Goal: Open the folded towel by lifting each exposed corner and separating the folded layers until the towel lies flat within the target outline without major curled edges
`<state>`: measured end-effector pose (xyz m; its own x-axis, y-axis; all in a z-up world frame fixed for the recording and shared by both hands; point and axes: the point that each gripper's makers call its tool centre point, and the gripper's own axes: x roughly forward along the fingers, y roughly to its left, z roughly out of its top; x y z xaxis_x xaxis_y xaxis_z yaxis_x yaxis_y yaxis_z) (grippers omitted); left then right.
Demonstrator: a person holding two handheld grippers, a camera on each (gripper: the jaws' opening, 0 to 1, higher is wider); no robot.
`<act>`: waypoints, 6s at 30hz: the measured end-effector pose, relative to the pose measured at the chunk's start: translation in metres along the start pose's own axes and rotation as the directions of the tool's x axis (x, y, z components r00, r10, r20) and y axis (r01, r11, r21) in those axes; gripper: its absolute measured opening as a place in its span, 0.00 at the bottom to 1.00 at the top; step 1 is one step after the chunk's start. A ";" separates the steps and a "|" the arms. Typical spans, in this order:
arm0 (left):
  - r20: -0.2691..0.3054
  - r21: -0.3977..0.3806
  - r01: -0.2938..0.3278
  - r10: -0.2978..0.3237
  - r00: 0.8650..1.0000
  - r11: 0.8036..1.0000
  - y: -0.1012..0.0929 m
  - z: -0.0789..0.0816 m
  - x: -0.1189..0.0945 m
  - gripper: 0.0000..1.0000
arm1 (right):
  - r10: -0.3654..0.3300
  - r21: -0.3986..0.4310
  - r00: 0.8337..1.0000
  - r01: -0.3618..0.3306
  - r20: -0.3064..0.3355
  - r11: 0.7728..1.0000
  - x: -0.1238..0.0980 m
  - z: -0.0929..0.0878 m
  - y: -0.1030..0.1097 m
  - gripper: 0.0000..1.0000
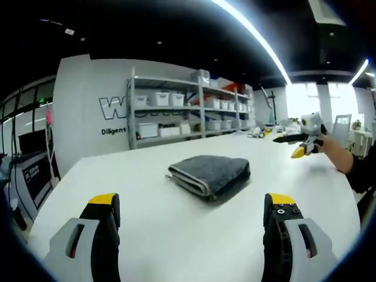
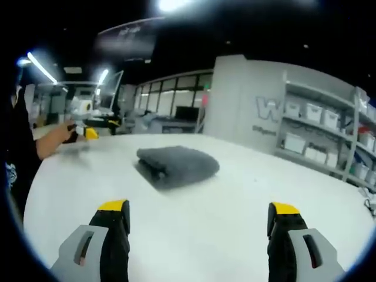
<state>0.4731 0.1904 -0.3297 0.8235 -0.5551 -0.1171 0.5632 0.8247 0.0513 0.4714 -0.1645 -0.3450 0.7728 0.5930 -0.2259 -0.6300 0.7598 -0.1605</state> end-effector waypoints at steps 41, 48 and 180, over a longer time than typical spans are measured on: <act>-0.010 -0.012 0.007 -0.007 1.000 1.000 0.001 -0.001 0.003 0.99 | -0.009 0.019 1.000 0.009 0.012 1.000 0.001 0.004 -0.005 0.93; -0.016 -0.007 0.004 -0.004 1.000 1.000 -0.002 -0.002 0.002 0.98 | -0.009 0.019 1.000 0.008 0.008 1.000 0.001 0.004 -0.004 0.92; 0.155 -0.602 0.131 -0.046 0.987 0.788 -0.036 0.043 0.086 0.95 | 0.225 -0.408 0.845 -0.446 -0.486 0.797 0.185 0.148 -0.020 0.84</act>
<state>0.5265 0.1084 -0.2993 0.7974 -0.6023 0.0362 0.5109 0.6421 -0.5716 0.6384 -0.0308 -0.2414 0.4742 0.5424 -0.6935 -0.8779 0.2321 -0.4187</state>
